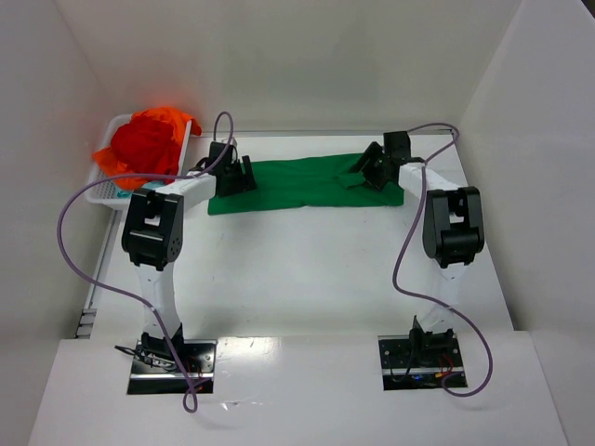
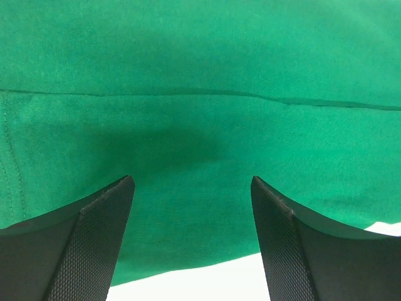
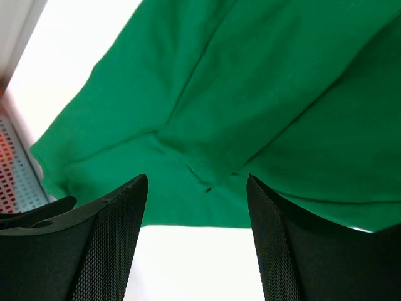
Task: Fold and stack the t-shirts
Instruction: Fold the other side of the tshirt into a rectangle, then rotate the tshirt 90 degrees
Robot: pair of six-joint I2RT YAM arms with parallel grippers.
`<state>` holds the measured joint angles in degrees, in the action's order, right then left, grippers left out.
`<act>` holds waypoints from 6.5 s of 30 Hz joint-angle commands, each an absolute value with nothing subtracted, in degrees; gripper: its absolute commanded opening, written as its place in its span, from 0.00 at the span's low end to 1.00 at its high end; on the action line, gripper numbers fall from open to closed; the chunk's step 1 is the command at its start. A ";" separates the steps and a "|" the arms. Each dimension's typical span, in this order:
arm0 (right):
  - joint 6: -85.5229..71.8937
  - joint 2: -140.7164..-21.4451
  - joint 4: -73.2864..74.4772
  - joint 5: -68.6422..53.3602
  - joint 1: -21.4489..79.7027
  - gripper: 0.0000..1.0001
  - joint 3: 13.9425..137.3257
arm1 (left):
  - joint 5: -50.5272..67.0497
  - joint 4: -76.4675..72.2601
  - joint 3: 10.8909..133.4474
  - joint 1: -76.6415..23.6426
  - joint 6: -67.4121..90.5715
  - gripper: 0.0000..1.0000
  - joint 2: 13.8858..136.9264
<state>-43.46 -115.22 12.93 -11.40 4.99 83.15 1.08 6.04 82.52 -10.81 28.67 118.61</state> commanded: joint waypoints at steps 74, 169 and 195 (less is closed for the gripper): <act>-40.61 -121.82 12.39 -6.68 4.04 0.63 88.68 | 9.83 31.28 63.02 -39.80 36.20 0.77 106.09; -34.80 -126.30 14.77 -14.24 15.47 0.59 98.96 | 15.21 14.41 61.27 -51.15 45.70 0.87 104.59; -33.13 -125.60 17.67 -10.82 16.00 0.50 100.72 | 9.76 20.74 57.83 -51.15 46.85 0.87 98.88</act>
<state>-34.52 -128.07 17.41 -12.29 15.16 98.15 11.70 16.97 58.83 -51.05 46.74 99.88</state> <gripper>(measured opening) 0.497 0.873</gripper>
